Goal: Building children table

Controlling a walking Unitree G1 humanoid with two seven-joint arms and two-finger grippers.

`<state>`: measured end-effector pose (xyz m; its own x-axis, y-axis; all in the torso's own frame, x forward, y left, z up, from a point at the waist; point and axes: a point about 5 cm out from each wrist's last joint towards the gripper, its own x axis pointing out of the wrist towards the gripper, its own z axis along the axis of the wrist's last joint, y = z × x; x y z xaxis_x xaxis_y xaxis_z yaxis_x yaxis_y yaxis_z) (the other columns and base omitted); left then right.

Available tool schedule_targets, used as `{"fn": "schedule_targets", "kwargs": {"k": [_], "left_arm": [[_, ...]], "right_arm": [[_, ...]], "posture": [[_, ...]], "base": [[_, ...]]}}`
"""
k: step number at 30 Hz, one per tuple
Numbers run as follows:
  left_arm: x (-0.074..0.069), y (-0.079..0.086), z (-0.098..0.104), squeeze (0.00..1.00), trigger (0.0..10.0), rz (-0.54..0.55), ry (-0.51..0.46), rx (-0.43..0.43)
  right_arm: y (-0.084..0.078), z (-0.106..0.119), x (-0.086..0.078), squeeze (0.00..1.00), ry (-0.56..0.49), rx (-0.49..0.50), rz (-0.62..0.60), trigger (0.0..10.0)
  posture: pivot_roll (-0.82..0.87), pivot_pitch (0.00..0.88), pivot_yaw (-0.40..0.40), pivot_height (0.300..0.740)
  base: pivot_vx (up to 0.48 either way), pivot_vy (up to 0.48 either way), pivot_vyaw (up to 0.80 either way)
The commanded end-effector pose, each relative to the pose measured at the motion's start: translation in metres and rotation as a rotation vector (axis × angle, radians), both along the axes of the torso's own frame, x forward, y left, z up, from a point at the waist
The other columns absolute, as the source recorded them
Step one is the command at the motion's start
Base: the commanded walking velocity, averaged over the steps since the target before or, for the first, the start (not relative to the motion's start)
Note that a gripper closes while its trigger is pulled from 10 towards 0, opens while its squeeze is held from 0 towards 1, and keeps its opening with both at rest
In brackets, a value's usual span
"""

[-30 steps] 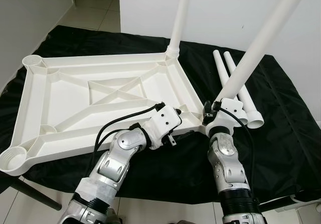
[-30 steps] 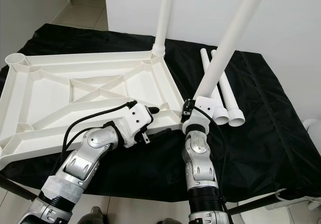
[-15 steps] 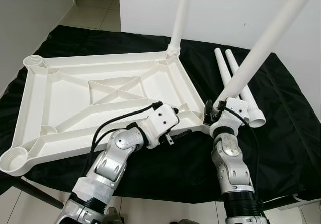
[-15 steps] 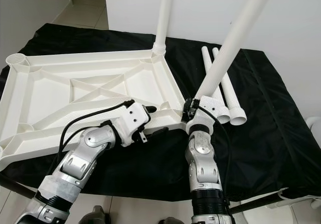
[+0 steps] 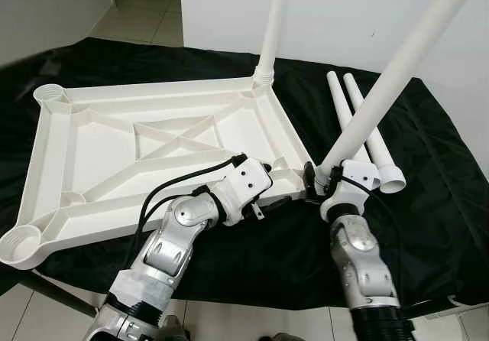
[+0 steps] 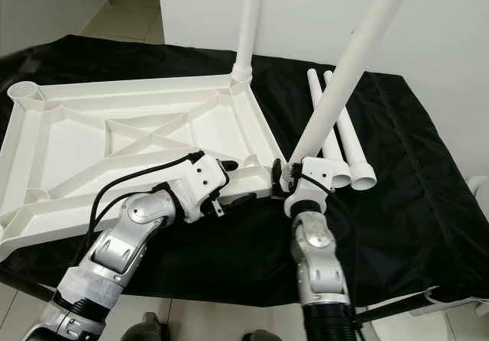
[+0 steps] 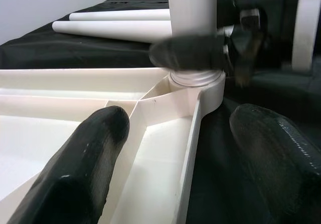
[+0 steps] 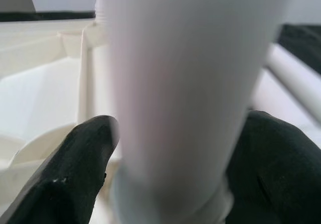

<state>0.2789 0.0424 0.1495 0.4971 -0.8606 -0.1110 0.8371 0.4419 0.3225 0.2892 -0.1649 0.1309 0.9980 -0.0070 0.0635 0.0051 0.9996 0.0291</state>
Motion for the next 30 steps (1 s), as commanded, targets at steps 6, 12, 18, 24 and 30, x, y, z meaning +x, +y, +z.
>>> {"fn": "schedule_targets", "kwargs": {"k": [6,12,18,24,30], "left_arm": [[0.004,-0.004,0.007,0.00,10.0,0.031,-0.021,-0.016],[0.003,-0.005,0.009,0.00,10.0,0.018,-0.021,-0.018],[0.000,-0.006,0.008,0.00,10.0,0.000,-0.014,-0.012],[-0.002,-0.011,0.008,0.00,10.0,-0.029,0.002,-0.010],[0.000,-0.013,0.010,0.00,10.0,-0.018,-0.014,-0.004]], "right_arm": [[-0.007,0.004,0.009,0.00,-0.012,-0.044,0.167,10.0],[-0.012,0.007,0.014,0.00,-0.018,-0.097,0.301,10.0],[-0.016,0.006,0.018,0.00,-0.014,-0.130,0.438,10.0],[-0.025,-0.004,0.025,0.00,0.061,-0.195,0.522,4.9],[-0.029,-0.011,0.024,0.00,0.071,-0.164,0.518,0.0]], "posture": [[0.07,0.046,-0.065,0.740],[0.07,0.045,-0.062,0.740],[0.07,0.043,-0.060,0.740],[0.06,0.041,-0.066,0.740],[0.06,0.028,-0.068,0.740]], "base": [[0.000,0.000,0.00],[0.000,0.000,0.00],[0.000,0.000,0.00],[0.000,0.000,0.00],[0.000,0.000,0.00]]}}
